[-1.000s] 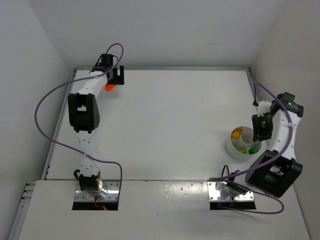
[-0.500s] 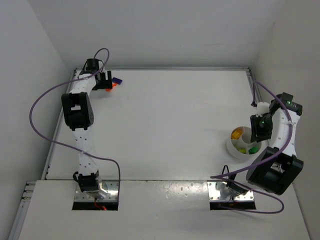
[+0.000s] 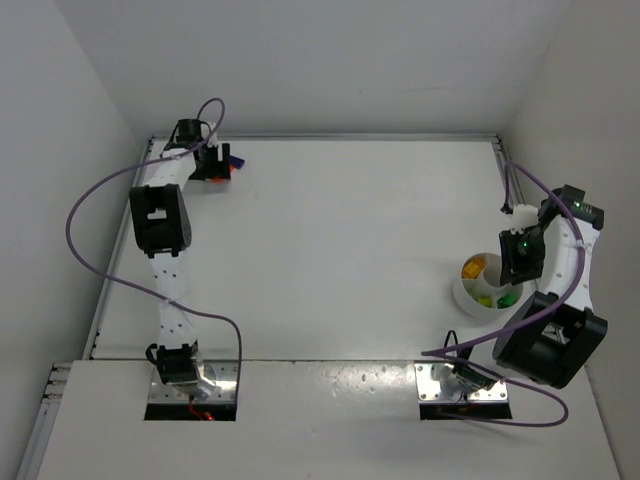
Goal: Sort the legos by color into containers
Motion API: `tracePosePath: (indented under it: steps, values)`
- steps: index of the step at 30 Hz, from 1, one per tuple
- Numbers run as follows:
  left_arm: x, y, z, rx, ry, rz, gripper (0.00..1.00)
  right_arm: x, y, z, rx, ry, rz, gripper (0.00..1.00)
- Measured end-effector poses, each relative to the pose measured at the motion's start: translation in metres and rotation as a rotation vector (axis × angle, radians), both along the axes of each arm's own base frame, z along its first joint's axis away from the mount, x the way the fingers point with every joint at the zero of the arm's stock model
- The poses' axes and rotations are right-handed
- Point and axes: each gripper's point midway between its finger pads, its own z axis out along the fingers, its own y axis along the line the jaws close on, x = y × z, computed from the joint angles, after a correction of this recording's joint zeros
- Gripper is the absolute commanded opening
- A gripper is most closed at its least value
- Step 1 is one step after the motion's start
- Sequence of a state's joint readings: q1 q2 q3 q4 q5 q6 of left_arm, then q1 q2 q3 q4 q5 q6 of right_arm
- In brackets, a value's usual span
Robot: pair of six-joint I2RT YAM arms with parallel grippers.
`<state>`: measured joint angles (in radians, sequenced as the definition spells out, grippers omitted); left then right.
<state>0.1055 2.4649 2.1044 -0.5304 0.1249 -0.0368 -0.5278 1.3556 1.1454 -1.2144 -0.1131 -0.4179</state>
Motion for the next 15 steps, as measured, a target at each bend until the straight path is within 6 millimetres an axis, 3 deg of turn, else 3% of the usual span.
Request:
tracePosePath:
  steps: [4, 15]
  values:
    - [0.008, 0.002, -0.001, 0.010, -0.015, -0.002, 0.83, 0.000, 0.000, 0.000, 0.001, 0.001, 0.000, 0.29]
    - [0.015, 0.005, -0.005, 0.038, -0.034, -0.021, 0.63, -0.002, 0.002, 0.000, 0.009, 0.009, -0.007, 0.29]
